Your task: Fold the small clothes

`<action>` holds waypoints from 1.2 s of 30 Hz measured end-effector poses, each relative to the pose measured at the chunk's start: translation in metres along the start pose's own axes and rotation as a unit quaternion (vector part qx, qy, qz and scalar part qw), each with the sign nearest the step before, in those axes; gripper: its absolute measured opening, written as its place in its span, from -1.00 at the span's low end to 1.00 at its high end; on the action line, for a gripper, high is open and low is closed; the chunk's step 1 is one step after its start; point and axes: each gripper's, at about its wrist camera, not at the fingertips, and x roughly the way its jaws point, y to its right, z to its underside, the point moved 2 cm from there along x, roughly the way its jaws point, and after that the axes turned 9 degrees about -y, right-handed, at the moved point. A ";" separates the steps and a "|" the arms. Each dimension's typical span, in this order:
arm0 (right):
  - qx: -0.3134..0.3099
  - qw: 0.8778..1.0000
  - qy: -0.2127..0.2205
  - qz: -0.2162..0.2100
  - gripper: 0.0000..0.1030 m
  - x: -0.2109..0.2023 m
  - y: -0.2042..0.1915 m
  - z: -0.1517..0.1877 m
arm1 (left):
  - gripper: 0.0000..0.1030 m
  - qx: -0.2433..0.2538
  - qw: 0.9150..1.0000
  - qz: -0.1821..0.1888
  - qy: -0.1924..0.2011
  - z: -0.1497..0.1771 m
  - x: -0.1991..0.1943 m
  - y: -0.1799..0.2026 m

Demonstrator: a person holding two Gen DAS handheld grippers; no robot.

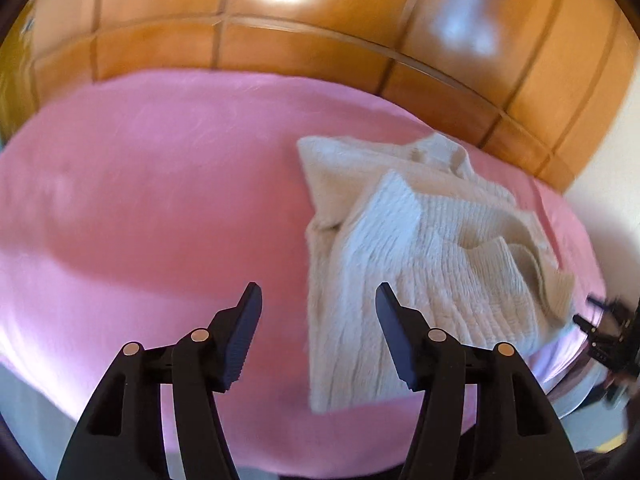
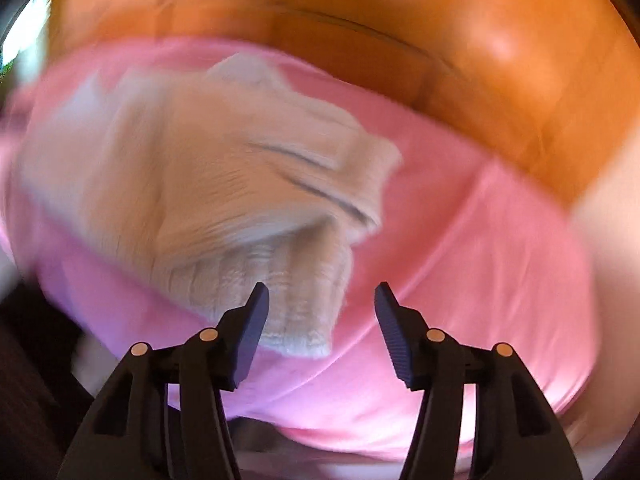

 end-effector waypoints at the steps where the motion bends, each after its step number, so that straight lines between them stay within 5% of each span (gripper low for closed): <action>1: -0.040 0.999 0.006 0.019 0.15 0.001 -0.009 -0.002 | 0.15 0.016 1.000 0.000 -0.005 -0.002 0.004 0.005; 5: -0.141 0.988 0.037 0.059 0.21 0.010 -0.037 -0.018 | 0.16 0.062 0.998 -0.014 -0.029 -0.014 0.031 0.019; 9: -0.168 0.984 0.055 0.030 0.19 0.018 -0.047 -0.040 | 0.16 0.059 0.998 0.006 -0.033 -0.026 0.046 0.021; 10: -0.172 0.983 0.055 0.027 0.10 0.022 -0.050 -0.047 | 0.16 0.060 0.998 0.010 -0.031 -0.028 0.047 0.020; 11: -0.168 0.984 0.051 0.017 -0.30 0.025 -0.050 -0.052 | 0.16 0.060 0.998 0.017 -0.029 -0.032 0.050 0.021; 13: -0.144 0.989 0.040 -0.008 -0.84 0.027 -0.047 -0.061 | 0.12 0.056 0.997 0.032 -0.033 -0.036 0.057 0.022; 15: -0.108 0.993 0.036 -0.027 -0.86 0.027 -0.035 -0.070 | -0.64 0.057 0.996 0.051 -0.047 -0.039 0.065 0.024; 17: -0.057 0.996 0.037 -0.054 -0.87 0.020 -0.016 -0.078 | -0.87 0.069 0.996 0.040 -0.045 -0.041 0.064 0.027; 22: 0.073 0.988 0.070 -0.116 -0.87 -0.017 0.047 -0.095 | -0.89 0.070 0.993 0.090 0.012 -0.047 0.025 0.027; 27: 0.176 0.966 0.096 -0.162 -0.88 -0.032 0.098 -0.107 | -0.90 0.038 0.990 0.128 0.050 -0.057 -0.002 0.018; 30: 0.228 0.950 0.096 -0.190 -0.88 -0.019 0.120 -0.120 | -0.90 0.002 0.987 0.149 0.062 -0.074 -0.004 0.006; 36: 0.301 0.927 0.075 -0.212 -0.88 0.038 0.153 -0.163 | -0.90 -0.027 0.990 0.129 0.056 -0.125 0.023 0.003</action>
